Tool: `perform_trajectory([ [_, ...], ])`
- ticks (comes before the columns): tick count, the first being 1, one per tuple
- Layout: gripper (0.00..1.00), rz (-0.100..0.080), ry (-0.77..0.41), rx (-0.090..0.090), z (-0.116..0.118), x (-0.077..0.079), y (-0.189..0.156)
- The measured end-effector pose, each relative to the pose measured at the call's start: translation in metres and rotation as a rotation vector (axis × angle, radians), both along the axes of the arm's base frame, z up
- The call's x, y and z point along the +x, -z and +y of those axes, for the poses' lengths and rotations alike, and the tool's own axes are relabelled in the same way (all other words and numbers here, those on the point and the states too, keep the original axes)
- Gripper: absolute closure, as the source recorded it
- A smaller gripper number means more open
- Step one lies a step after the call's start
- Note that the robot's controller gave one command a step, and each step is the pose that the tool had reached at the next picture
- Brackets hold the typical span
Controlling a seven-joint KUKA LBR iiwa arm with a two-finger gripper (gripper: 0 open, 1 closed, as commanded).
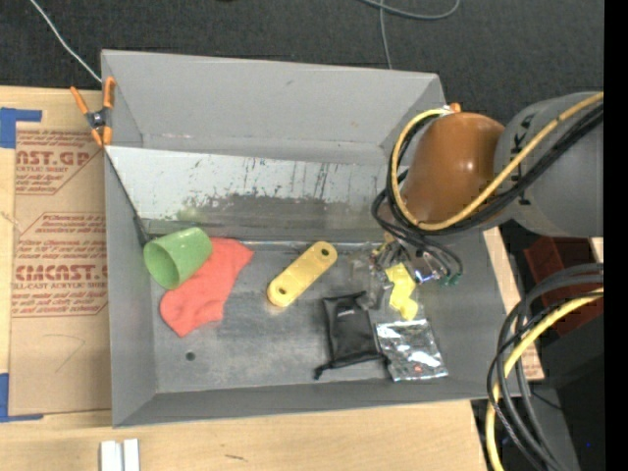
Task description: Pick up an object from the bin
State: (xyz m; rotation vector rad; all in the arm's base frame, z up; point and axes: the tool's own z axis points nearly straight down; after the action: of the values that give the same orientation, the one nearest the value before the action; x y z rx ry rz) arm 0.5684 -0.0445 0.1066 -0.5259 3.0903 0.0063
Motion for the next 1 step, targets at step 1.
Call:
perform_trajectory([
  [1, 1.00, -0.007, -0.063, -0.001, -0.0061, 0.0045, -0.0644],
])
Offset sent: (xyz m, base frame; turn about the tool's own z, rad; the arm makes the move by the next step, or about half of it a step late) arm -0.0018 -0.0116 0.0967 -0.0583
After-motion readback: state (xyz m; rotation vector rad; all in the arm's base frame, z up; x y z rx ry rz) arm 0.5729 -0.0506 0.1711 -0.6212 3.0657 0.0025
